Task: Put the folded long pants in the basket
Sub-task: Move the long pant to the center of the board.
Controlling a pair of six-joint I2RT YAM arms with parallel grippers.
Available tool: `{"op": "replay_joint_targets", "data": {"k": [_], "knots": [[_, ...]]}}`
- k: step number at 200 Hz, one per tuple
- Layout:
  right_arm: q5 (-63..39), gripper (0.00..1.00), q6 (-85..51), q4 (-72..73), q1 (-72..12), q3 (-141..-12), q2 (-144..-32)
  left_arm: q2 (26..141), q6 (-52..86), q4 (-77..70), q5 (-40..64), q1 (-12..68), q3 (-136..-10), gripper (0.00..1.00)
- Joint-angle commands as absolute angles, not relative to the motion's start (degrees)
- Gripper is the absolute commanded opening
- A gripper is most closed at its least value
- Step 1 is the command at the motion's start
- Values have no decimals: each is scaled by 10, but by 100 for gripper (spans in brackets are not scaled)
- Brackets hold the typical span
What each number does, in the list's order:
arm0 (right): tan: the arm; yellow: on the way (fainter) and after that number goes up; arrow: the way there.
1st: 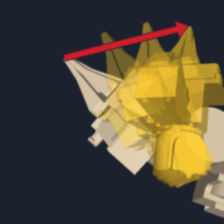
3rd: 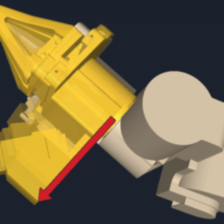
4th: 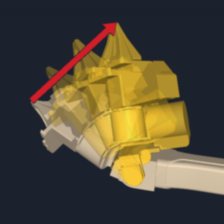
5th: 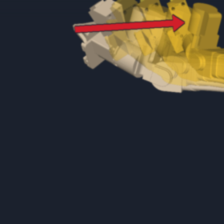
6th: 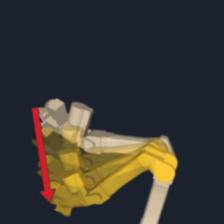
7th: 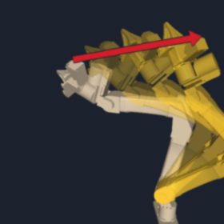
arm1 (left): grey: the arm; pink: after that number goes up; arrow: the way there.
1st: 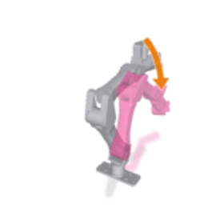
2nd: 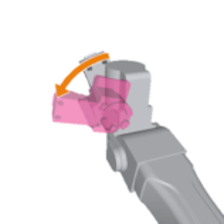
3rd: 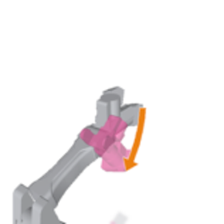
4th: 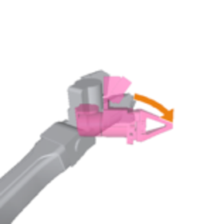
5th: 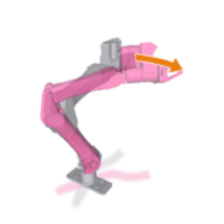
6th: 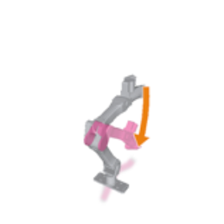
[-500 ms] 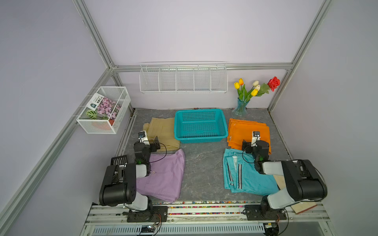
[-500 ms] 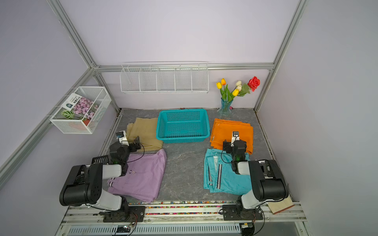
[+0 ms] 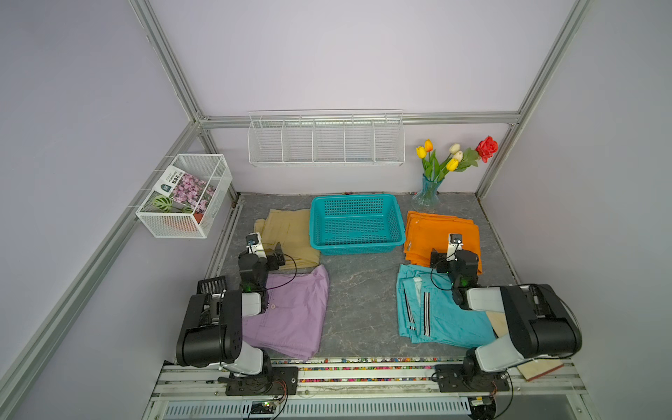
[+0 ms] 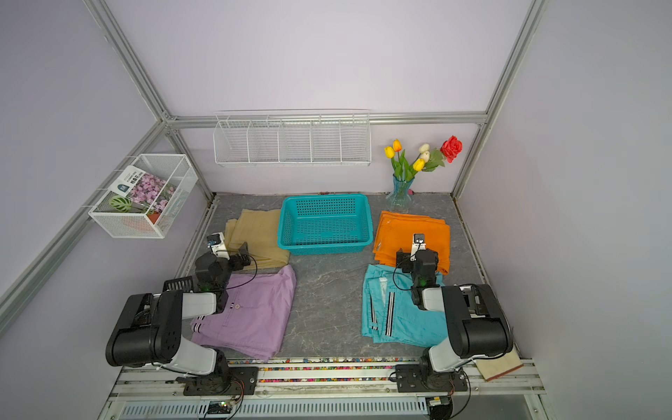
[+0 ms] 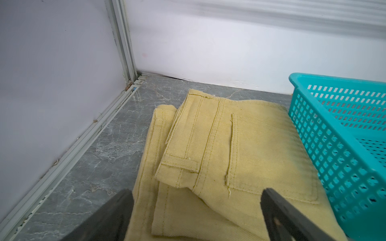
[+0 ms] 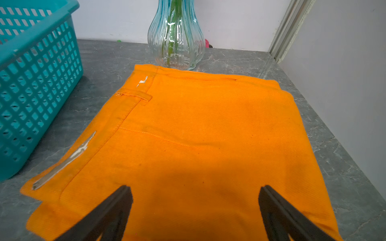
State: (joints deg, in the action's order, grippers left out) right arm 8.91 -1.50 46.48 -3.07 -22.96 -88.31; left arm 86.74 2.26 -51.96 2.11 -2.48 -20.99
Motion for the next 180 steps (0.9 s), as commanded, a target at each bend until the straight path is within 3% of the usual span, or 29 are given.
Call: {"op": "replay_joint_targets", "data": {"k": [1, 42, 48, 64, 76, 86, 110, 131, 147, 180], "knots": [[90, 99, -19, 457, -30, -235, -872, 865, 16, -516, 16, -22, -210, 100], [87, 99, 1, 482, -35, -222, -858, 863, 13, -519, 16, -22, -208, 100], [145, 99, 10, 478, -60, -225, -837, 859, 8, -514, 16, -19, -213, 100], [303, 99, -33, 253, -140, -313, -732, 811, 21, -372, -29, -7, -277, 100], [181, 99, -117, 86, -150, -384, -664, 769, 93, -185, -81, -4, -356, 100], [91, 99, -185, 21, -160, -403, -620, 738, 132, -85, -64, -4, -403, 100], [-41, 99, -367, 72, -217, -315, -529, 645, 203, 46, -16, -2, -431, 100], [23, 99, -381, 91, -366, -285, -502, 551, 363, 105, -81, -2, -389, 100], [74, 99, -372, 88, -471, -301, -534, 497, 530, 189, -74, -6, -359, 100], [32, 99, -424, 154, -576, -348, -698, 439, 491, 280, 35, -15, -353, 100]]}}
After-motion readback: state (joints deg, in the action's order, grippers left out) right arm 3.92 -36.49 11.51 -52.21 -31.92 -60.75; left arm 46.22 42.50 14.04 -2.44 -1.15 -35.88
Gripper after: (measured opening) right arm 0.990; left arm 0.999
